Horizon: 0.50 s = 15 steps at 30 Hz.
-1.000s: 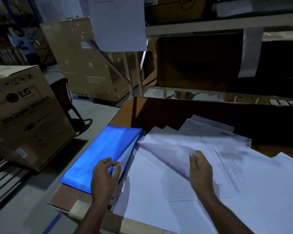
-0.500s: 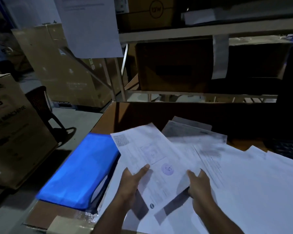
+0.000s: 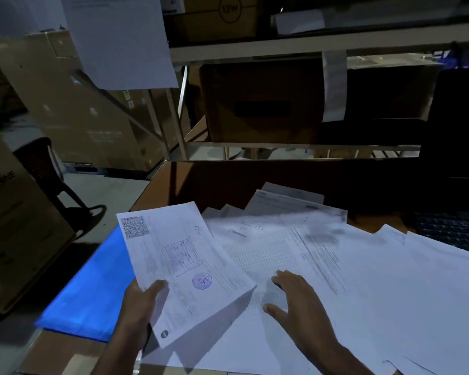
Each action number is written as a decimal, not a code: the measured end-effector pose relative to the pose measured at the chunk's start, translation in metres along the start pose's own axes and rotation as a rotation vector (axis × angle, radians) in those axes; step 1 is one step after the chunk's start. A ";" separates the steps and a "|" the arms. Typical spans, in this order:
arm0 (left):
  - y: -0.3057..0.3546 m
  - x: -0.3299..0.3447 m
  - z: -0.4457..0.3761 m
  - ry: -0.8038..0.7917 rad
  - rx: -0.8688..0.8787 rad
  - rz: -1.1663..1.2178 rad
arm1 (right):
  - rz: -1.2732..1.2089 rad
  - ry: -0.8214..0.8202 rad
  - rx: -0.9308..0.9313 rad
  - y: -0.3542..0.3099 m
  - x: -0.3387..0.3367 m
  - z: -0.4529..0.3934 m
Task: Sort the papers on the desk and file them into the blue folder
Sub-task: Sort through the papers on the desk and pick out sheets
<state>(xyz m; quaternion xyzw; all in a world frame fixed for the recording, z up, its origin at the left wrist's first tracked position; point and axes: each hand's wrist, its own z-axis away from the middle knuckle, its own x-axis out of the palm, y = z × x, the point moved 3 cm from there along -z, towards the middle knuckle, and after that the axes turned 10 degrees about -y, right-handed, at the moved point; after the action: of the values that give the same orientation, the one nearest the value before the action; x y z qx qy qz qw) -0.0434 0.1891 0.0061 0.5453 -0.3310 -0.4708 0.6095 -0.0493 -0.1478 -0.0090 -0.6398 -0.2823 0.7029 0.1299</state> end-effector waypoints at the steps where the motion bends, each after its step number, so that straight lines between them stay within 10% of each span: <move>1: -0.004 -0.002 -0.002 0.000 -0.009 0.011 | -0.026 0.028 -0.009 0.000 -0.001 0.000; 9: -0.015 0.004 -0.001 -0.040 -0.102 0.045 | 0.079 0.391 -0.005 0.003 -0.017 -0.003; 15: -0.009 0.011 0.002 -0.111 -0.067 0.055 | 0.107 0.666 0.339 0.015 -0.072 0.009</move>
<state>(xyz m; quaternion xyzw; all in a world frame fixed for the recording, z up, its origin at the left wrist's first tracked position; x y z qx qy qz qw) -0.0433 0.1781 -0.0031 0.4883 -0.3633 -0.4942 0.6208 -0.0450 -0.2011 0.0420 -0.8166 -0.0704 0.4988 0.2817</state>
